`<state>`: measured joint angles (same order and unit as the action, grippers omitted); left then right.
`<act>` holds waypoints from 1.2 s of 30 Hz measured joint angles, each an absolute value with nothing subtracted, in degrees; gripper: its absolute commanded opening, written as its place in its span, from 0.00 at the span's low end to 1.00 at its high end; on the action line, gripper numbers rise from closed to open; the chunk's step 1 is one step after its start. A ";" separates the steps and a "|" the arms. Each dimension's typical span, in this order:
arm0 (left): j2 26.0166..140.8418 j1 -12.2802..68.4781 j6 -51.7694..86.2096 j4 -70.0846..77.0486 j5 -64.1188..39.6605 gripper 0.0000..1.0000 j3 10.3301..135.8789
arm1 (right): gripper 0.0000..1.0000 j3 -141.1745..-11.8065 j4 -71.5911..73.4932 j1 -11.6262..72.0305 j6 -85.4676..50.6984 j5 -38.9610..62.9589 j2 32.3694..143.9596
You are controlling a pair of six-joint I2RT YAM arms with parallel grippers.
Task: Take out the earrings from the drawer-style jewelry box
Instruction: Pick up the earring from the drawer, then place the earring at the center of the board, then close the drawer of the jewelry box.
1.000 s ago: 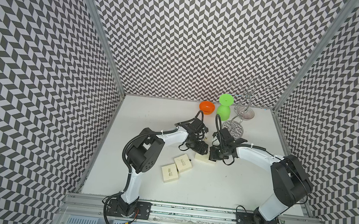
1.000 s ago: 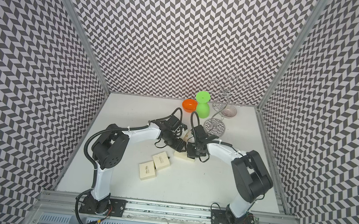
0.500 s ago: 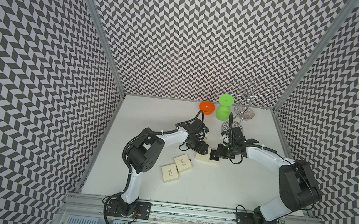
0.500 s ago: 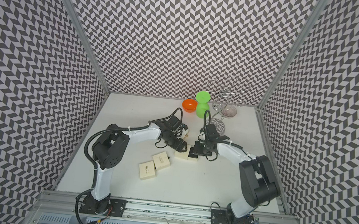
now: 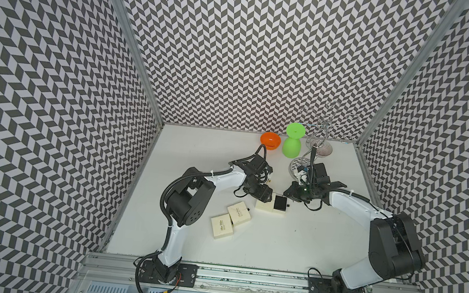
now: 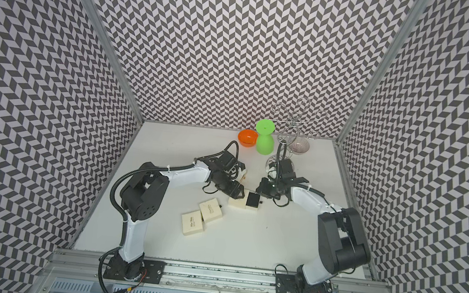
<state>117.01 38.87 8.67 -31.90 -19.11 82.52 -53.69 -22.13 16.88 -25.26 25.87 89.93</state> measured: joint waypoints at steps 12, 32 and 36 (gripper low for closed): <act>117.01 38.87 8.64 -31.90 -19.11 0.79 82.52 | 0.12 -51.64 -19.81 14.92 -27.99 13.63 91.42; 117.01 38.87 8.64 -31.90 -19.14 0.79 82.52 | 0.20 -45.45 -17.96 18.37 -26.13 12.56 90.41; 117.01 38.87 8.62 -31.90 -19.18 0.79 82.52 | 0.20 -44.93 -17.52 20.93 -25.61 14.66 90.41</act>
<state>117.01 38.87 8.62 -31.90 -19.18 82.52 -44.93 -17.52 20.93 -25.61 14.66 90.41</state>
